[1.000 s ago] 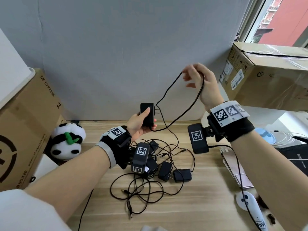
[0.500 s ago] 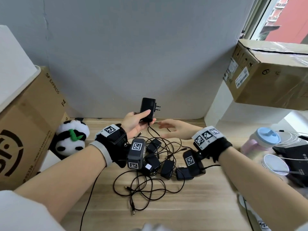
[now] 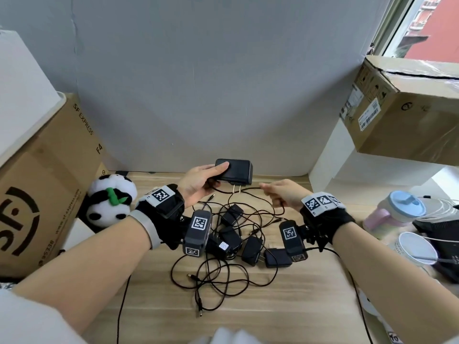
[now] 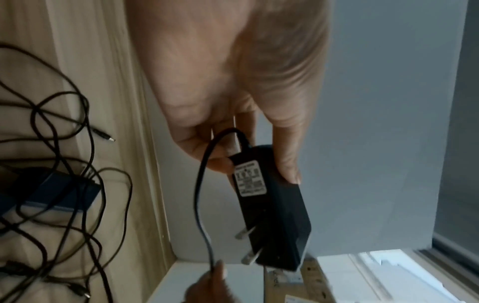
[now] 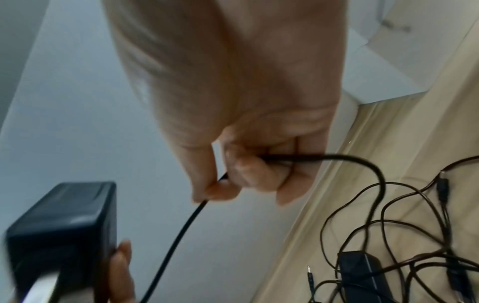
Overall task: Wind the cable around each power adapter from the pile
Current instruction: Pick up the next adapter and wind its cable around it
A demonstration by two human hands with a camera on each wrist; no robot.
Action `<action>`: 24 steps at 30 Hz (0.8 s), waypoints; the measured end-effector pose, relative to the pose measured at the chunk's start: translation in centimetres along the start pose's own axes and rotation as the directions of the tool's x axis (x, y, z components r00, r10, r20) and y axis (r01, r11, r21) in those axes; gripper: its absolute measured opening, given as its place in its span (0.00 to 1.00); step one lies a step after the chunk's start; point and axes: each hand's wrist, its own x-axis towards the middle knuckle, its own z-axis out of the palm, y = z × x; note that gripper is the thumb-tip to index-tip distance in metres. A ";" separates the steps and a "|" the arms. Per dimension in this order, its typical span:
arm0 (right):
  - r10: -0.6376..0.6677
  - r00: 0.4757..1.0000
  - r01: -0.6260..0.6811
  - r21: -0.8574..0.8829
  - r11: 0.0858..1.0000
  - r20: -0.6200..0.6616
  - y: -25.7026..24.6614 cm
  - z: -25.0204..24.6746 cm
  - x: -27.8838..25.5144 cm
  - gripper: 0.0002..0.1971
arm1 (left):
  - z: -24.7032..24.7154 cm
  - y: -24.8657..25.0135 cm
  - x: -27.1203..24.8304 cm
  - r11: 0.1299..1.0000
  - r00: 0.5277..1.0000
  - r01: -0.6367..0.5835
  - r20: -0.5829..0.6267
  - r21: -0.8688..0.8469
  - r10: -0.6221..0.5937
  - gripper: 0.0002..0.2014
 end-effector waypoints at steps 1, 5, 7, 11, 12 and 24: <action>0.003 0.999 0.001 0.077 0.997 -0.052 -0.2 -0.3 0.0 0.14 | 0.2 -0.1 -0.2 0.996 1.000 0.001 0.005 0.092 -0.002 0.05; -0.038 0.988 0.085 0.320 0.943 -0.150 -1.9 -0.4 -0.5 0.13 | 1.5 -1.0 -0.3 0.931 0.996 -0.054 -0.053 0.360 0.078 0.13; -0.096 0.984 0.140 0.310 0.941 -0.152 -2.9 0.0 -1.1 0.14 | 1.9 -1.6 0.0 0.933 0.986 -0.066 -0.119 0.353 0.115 0.15; -0.259 0.962 0.271 0.155 0.950 -0.091 -3.7 1.2 -2.3 0.14 | 2.5 -2.4 0.3 0.983 0.967 -0.028 -0.243 0.183 0.073 0.10; -0.289 0.954 0.296 0.098 0.950 -0.078 -3.6 1.5 -2.5 0.14 | 2.7 -2.6 0.3 0.987 0.962 -0.022 -0.264 0.156 0.063 0.09; -0.240 0.968 0.249 -0.162 0.955 0.073 1.3 2.9 -3.3 0.11 | 3.7 -5.9 -1.3 0.925 0.942 0.075 -0.277 -0.373 -0.188 0.21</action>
